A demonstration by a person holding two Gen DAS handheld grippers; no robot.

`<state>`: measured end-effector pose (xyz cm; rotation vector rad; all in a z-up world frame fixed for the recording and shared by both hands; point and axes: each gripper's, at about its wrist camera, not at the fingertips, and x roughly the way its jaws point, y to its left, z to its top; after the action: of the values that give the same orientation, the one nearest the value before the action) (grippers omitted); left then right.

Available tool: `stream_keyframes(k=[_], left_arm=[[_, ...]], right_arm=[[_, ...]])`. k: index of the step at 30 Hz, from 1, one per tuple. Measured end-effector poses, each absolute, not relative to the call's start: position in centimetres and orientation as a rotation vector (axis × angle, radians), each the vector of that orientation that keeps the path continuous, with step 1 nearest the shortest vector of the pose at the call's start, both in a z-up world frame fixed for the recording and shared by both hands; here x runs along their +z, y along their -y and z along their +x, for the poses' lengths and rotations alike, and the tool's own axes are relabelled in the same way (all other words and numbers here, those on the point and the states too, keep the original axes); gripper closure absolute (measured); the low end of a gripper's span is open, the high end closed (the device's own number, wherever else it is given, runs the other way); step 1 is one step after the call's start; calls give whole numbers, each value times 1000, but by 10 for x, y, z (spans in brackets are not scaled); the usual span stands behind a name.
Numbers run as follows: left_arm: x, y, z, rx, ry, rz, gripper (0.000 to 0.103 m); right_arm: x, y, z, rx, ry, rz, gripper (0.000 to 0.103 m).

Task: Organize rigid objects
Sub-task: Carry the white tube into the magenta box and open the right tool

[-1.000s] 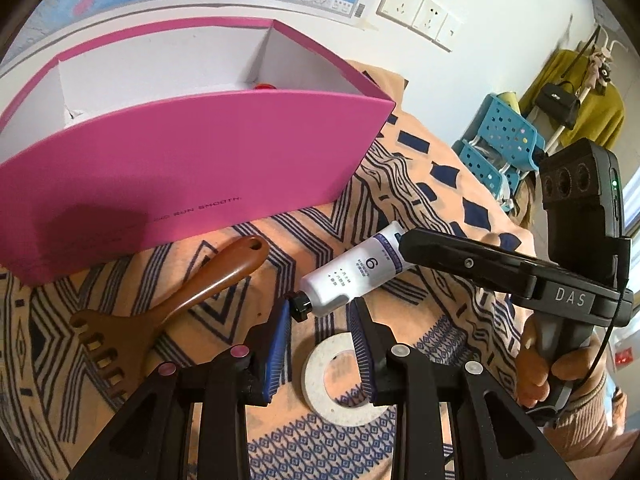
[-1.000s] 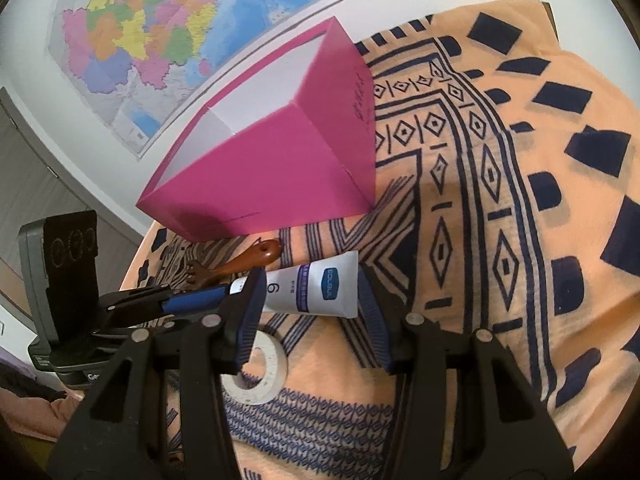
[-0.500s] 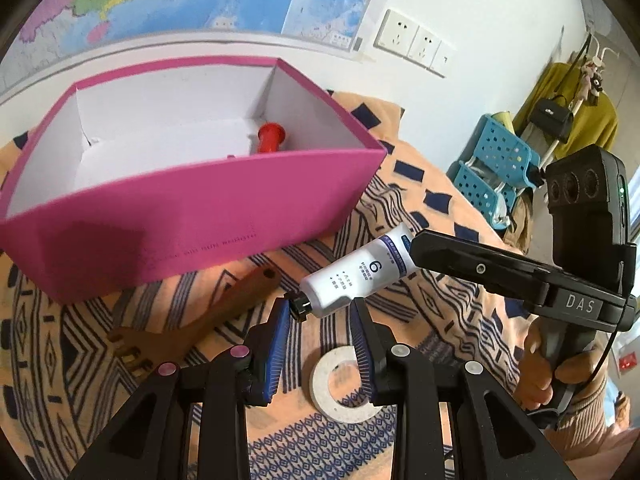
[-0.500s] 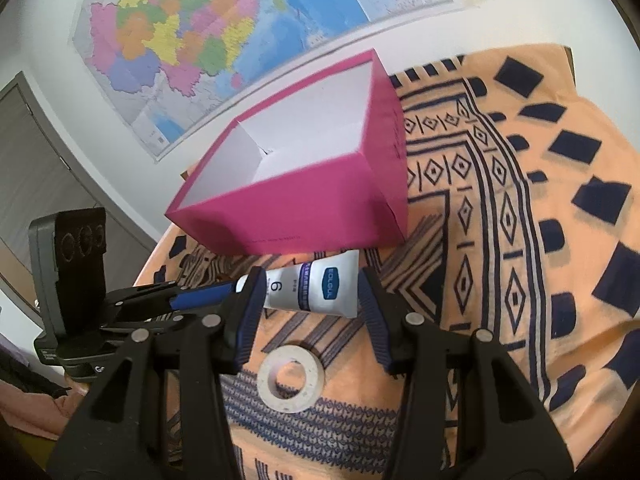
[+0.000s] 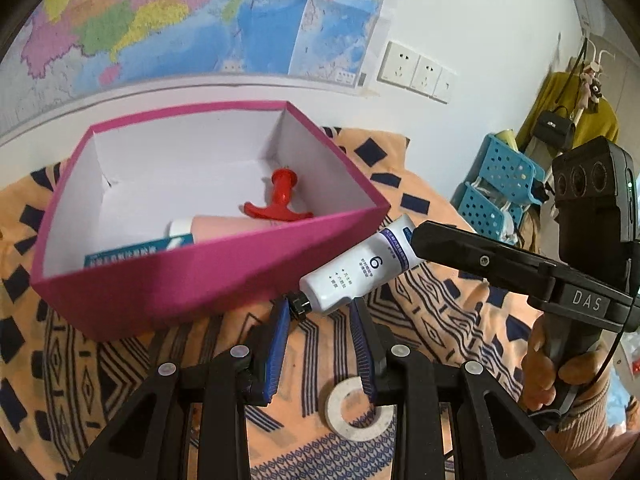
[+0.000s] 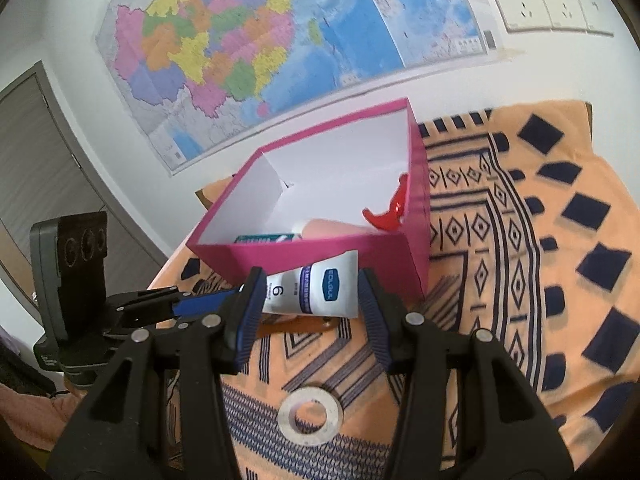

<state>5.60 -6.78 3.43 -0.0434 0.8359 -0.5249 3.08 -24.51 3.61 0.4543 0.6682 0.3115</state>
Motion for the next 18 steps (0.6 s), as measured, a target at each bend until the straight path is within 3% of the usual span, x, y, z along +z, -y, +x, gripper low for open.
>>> stream_keyframes(k=[18], left_arm=[[57,69,81,-478,-770,-2,73]], right_arm=[[56,250,66,308,-621,441,53]])
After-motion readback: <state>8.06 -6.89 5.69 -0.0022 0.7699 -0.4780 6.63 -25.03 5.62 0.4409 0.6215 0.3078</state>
